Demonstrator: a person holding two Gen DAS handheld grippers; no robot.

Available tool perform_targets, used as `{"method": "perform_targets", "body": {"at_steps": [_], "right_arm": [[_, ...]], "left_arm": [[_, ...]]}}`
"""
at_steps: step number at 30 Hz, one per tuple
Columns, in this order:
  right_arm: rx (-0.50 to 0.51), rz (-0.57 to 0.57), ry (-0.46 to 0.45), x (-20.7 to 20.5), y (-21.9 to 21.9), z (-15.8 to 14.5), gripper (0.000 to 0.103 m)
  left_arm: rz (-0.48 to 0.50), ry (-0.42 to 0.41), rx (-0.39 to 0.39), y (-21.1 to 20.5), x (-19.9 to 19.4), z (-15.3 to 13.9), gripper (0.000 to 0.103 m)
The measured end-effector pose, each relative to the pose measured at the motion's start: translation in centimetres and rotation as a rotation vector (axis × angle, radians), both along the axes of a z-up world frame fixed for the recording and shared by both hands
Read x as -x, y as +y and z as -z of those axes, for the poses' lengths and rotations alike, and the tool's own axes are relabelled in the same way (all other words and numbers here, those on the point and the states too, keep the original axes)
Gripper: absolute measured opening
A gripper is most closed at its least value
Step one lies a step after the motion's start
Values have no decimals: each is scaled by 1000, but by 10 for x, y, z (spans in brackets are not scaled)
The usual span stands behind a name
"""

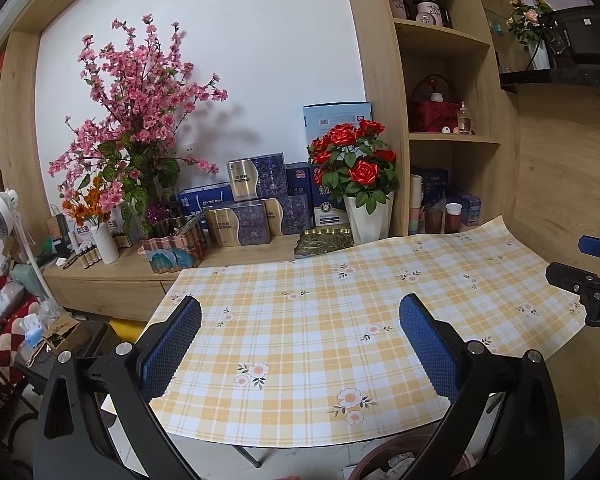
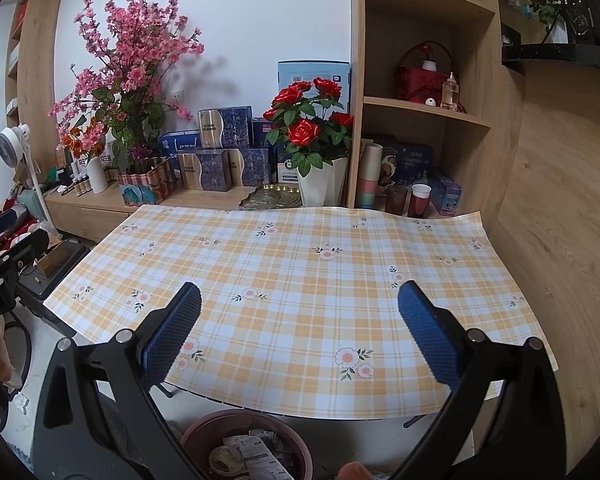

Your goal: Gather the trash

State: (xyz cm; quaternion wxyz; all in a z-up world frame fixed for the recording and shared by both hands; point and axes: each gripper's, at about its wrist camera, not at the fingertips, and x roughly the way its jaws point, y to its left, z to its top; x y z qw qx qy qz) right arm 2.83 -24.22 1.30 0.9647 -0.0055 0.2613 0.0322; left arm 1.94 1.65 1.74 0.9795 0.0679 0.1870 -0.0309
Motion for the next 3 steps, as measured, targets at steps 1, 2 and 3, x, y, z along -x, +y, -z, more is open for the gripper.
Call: {"method": "perform_targets", "body": {"at_steps": [1, 2, 3], "right_arm": [[3, -1, 1, -1, 0, 1, 97], [5, -1, 2, -1, 1, 0, 97], [6, -2, 3, -1, 1, 1, 97]], "left_arm": [[-4, -2, -2, 0, 0, 0, 97], [-10, -5, -6, 1, 0, 0, 97], [-14, -6, -7, 2, 1, 0, 97]]}}
